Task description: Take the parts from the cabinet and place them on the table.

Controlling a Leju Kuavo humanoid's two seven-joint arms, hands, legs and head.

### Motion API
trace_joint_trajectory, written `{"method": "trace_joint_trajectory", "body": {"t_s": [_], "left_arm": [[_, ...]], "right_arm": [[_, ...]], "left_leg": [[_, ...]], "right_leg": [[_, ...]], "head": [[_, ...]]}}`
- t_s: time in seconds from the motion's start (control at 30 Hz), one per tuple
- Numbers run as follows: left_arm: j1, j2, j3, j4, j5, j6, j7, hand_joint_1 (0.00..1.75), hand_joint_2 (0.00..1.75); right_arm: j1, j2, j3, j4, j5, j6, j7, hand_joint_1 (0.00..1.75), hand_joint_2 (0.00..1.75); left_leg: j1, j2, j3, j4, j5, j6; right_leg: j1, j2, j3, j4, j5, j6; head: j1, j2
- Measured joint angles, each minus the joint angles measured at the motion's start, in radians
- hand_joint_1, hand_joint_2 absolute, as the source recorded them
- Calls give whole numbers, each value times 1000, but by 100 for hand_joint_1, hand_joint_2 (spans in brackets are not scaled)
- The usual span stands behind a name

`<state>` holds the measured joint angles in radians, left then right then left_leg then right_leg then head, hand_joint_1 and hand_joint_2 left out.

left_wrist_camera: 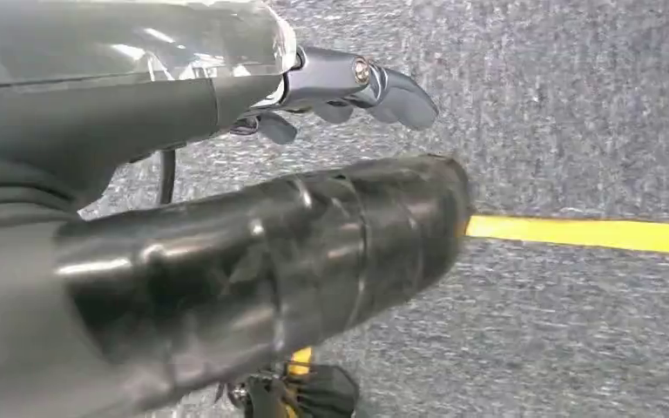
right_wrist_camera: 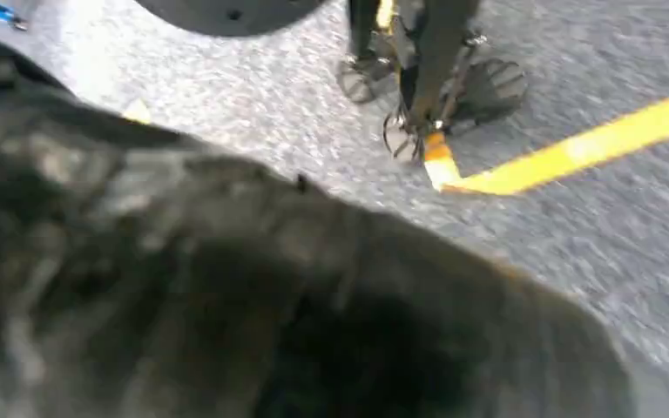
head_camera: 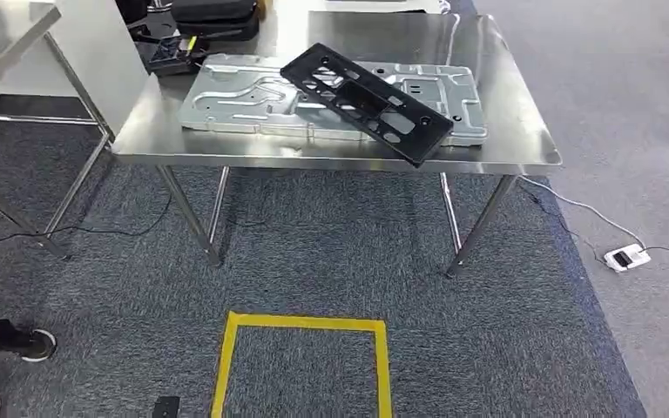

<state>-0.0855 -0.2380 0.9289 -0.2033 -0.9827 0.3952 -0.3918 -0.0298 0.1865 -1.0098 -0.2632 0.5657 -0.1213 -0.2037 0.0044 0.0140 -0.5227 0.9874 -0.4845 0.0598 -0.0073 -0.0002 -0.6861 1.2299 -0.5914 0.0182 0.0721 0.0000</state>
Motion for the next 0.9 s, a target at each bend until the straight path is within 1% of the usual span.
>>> {"method": "trace_joint_trajectory", "body": {"t_s": [0.03,0.07,0.1,0.13,0.17,0.2,0.23,0.27,0.33,0.37,0.4,0.43,0.47,0.5,0.53,0.57,0.6,0.63,0.67,0.7,0.73,0.77,0.8,0.87,0.9], "left_arm": [[1,0,0,0,-1,0,2,0,0],[2,0,1,0,-1,0,4,0,0],[2,0,2,0,-1,0,5,0,0],[3,0,2,0,-1,0,5,0,0],[3,0,2,0,-1,0,5,0,0],[3,0,3,0,0,0,5,0,0],[3,0,3,0,0,0,5,0,0],[2,0,3,0,0,0,5,0,0],[1,0,3,0,1,1,4,0,0],[3,0,3,0,1,1,4,0,0],[3,0,4,0,2,1,4,0,0],[4,0,4,0,3,1,3,0,0],[4,0,4,0,4,1,2,0,0],[4,0,4,0,5,1,1,0,0],[5,0,4,0,5,1,0,0,0],[6,0,5,0,5,1,0,0,0],[6,0,6,0,5,1,0,0,0],[6,0,6,0,5,1,0,0,0],[6,0,7,0,5,1,0,0,0],[4,0,8,0,5,1,-1,0,0],[1,1,8,0,5,1,-1,0,0],[1,1,8,0,5,2,-1,0,0],[2,1,10,0,5,2,-1,0,0],[5,1,10,0,5,2,-1,0,0],[4,0,12,0,6,2,-1,0,0]], "right_arm": [[0,0,0,3,0,0,4,0,0],[-1,0,-1,6,2,0,9,0,0],[-1,0,-2,7,4,0,13,0,0],[-1,-1,-2,8,5,-2,14,0,0],[-1,-1,-3,8,6,-2,15,0,0],[-1,-1,-3,8,9,-3,17,0,0],[-4,-1,-3,10,10,-2,20,0,0],[-3,-1,-3,10,11,-2,20,0,0],[-3,-1,-3,12,13,-2,23,0,0],[-3,-1,-3,13,14,-2,23,0,0],[-4,0,-3,14,14,-2,23,0,0],[-6,0,-3,15,16,-2,23,0,0],[-7,0,-3,15,18,-2,23,0,0],[-6,0,-3,16,19,0,23,0,0],[-6,0,-3,17,22,1,24,0,0],[-6,0,-3,18,25,3,24,0,0],[-6,0,-3,18,28,5,25,0,0],[-6,0,-3,19,31,7,25,0,0],[-6,0,-3,19,32,10,25,0,0],[-6,0,-3,20,33,11,25,0,0],[-6,2,-3,21,33,12,25,0,0],[-7,2,-3,22,34,12,26,0,0],[-7,2,-3,22,34,12,25,0,0],[-7,2,-3,23,34,11,25,0,0],[-6,2,-3,24,35,11,26,0,0]], "left_leg": [[0,0,-10,4,6,-1],[0,1,-21,9,11,-2],[0,1,-32,14,14,-4],[2,0,-40,20,17,-7],[4,0,-48,29,18,-9],[4,0,-55,38,19,-12],[-1,0,-60,41,21,-20],[-2,-1,-61,44,23,-25],[-1,-1,-61,39,34,-40],[-1,-1,-63,38,38,-47],[4,-4,-69,47,30,-51],[4,-5,-85,80,-13,-55],[6,-6,-108,140,-64,-59],[7,-6,-135,219,-114,-63],[7,-6,-158,298,-154,-65],[7,-6,-162,332,-166,-65],[7,-6,-143,321,-156,-63],[7,-6,-104,268,-130,-60],[7,-6,-47,184,-96,-56],[6,-6,18,85,-64,-50],[3,-7,51,15,-75,-43],[-2,-7,46,13,-64,-42],[-4,-7,41,15,-61,-38],[-6,-7,38,16,-52,-28],[6,-4,34,2,-34,-19]], "right_leg": [[-2,0,-18,62,-31,4],[-5,0,-18,90,-38,7],[-8,-1,5,70,-23,9],[-11,-1,53,4,8,10],[-13,-1,117,-93,43,10],[-16,-1,177,-187,63,10],[-9,1,181,-203,47,5],[-7,5,175,-209,60,-2],[-3,5,170,-205,66,-12],[-6,5,167,-210,74,-22],[-12,0,161,-216,85,-32],[-10,0,152,-218,93,-41],[-9,-1,143,-217,100,-47],[-7,-2,132,-216,106,-47],[-4,-3,120,-213,113,-48],[-3,-3,109,-210,118,-47],[-2,-3,99,-206,123,-47],[-2,-2,90,-201,126,-45],[-2,-1,85,-198,129,-43],[-2,0,84,-195,133,-39],[-1,-1,81,-193,137,-33],[2,-1,79,-189,141,-27],[1,-2,77,-191,146,-19],[-2,-2,78,-199,159,-8],[2,-1,74,-194,157,-2]], "head": [[0,0],[0,0],[0,0],[-1,0],[0,0],[0,0],[-1,0],[0,0],[-1,0],[0,0],[0,0],[-2,0],[-2,0],[-2,0],[-2,0],[-2,0],[-2,0],[-2,0],[-2,0],[-2,0],[-2,0],[-1,0],[-2,0],[-2,0],[-2,0]]}}
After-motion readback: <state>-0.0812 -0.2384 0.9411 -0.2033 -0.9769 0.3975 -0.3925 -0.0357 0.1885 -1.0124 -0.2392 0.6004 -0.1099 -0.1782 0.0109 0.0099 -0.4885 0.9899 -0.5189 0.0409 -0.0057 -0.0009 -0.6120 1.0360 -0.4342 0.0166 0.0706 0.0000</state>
